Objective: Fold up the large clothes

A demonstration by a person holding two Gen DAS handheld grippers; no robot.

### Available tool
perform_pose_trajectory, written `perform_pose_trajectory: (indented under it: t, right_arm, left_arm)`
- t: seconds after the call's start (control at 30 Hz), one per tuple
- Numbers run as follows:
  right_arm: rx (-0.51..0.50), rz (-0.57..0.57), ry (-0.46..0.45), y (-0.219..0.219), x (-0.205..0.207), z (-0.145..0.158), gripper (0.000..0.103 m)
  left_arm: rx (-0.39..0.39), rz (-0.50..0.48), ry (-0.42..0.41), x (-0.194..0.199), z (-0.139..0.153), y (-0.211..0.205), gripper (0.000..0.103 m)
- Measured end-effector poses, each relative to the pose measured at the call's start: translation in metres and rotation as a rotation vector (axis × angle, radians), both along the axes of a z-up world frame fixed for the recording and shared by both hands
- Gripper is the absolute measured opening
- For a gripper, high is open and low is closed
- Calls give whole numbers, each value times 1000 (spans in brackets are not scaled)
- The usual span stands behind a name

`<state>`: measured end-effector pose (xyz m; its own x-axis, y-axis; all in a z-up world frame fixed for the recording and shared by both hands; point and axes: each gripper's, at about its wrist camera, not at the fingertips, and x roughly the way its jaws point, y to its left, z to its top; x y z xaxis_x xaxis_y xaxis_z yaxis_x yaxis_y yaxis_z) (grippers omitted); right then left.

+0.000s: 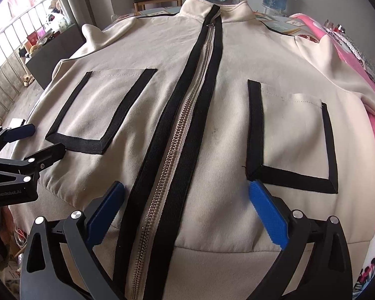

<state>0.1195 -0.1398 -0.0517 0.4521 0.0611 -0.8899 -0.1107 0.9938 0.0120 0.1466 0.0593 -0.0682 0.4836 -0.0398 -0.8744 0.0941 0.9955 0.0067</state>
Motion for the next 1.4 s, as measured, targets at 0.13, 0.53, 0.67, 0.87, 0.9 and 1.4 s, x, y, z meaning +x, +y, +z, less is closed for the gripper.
perform_pose_trajectory:
  t: [0.13,0.53,0.67,0.87,0.9,1.4]
  right_arm:
    - [-3,-1,-9,0,-1,0,97]
    - [10,53,1,0,2,4,97]
    - [55,50,-62,-1,7,28,97]
    - [117,85,-107,13,36,50,97]
    - [114,85,-106,16,42,49,97]
    - [-39,97,-46,50,83,30,83]
  left_arm:
    - [-1,2,-3,0,0,0,97]
    - [-7,-20,-1,0,2,3,97]
    - [-41,18,-77,-5,21,26,97]
    - [-145,237,-219,7,62,131,97]
    - [-175,284,-216,12,63,153,97]
    - [-1101,793,215,115,-153,338,95]
